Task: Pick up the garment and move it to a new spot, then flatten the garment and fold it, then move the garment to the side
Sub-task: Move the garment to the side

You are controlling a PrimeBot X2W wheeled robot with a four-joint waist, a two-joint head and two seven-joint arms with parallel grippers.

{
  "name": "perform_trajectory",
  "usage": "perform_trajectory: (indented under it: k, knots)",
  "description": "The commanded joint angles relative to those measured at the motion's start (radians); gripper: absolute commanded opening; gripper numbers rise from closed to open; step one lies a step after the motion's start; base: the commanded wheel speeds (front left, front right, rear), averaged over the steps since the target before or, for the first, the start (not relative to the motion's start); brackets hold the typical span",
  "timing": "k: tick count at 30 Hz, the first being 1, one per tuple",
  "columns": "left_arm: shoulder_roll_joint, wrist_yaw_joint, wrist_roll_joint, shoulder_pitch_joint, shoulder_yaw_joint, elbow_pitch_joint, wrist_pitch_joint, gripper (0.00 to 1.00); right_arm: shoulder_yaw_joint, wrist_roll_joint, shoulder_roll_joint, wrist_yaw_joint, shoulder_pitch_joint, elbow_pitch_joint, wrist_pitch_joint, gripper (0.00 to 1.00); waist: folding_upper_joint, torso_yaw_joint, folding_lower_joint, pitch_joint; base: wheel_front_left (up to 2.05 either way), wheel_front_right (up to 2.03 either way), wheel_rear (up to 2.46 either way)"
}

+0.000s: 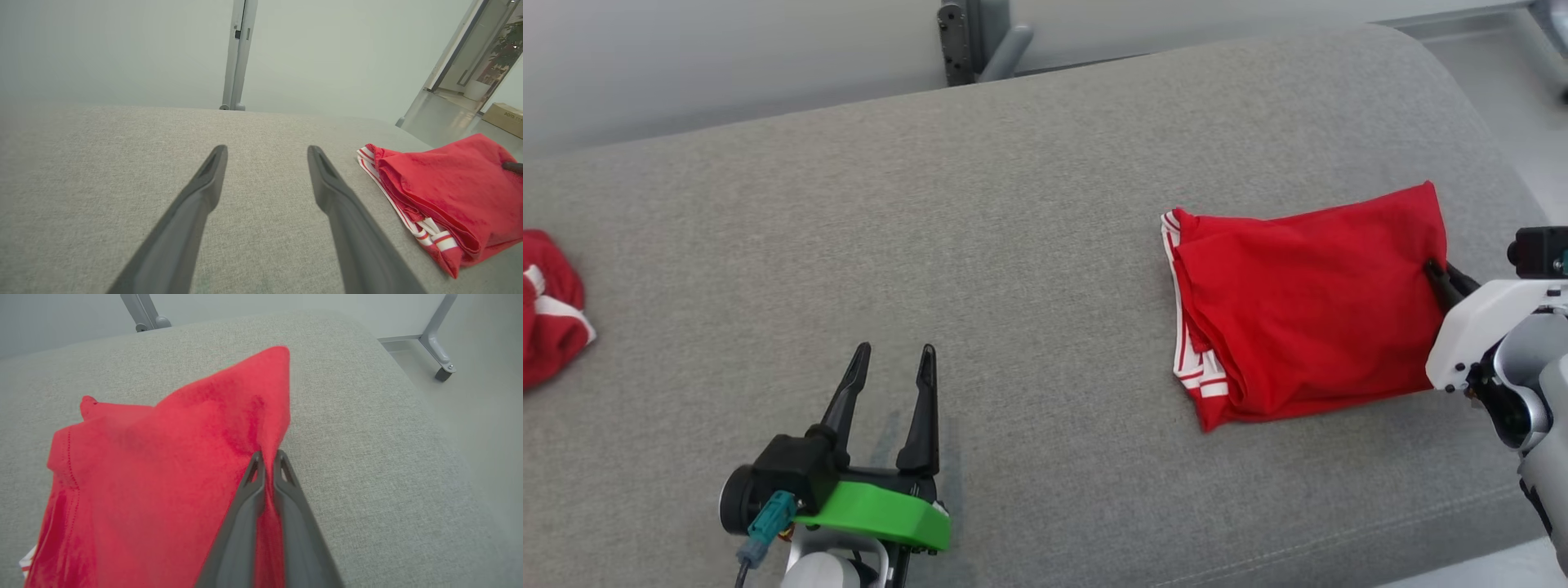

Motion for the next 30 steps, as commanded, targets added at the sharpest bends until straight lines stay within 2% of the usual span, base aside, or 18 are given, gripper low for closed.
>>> perform_trajectory:
  k: [1, 7, 16, 30]
  knots:
    - [0.011, -0.004, 0.007, -0.022, 0.004, 0.001, 0.000, 1.00, 0.000, -0.011, 0.002, -0.002, -0.022, 0.005, 0.001, 0.00, -0.0001, -0.103, 0.0000, 0.074, 0.00, 0.00, 0.00]
    - [0.013, -0.013, 0.022, -0.050, -0.003, 0.010, 0.000, 1.00, 0.020, -0.034, 0.004, -0.002, -0.078, 0.030, -0.009, 0.00, -0.0001, -0.119, 0.0000, 0.092, 0.00, 0.00, 0.00]
    - [0.036, 0.006, 0.026, -0.058, 0.040, -0.008, 0.000, 1.00, 0.000, -0.063, 0.003, -0.002, -0.184, 0.101, -0.033, 0.00, -0.0001, -0.060, 0.0000, 0.098, 0.00, 0.00, 0.00]
    - [0.072, 0.015, 0.039, -0.079, 0.049, -0.046, 0.009, 1.00, -0.152, -0.189, -0.100, -0.002, -0.366, 0.300, -0.102, 0.00, -0.0001, 0.040, 0.0000, 0.169, 0.00, 0.00, 0.00]
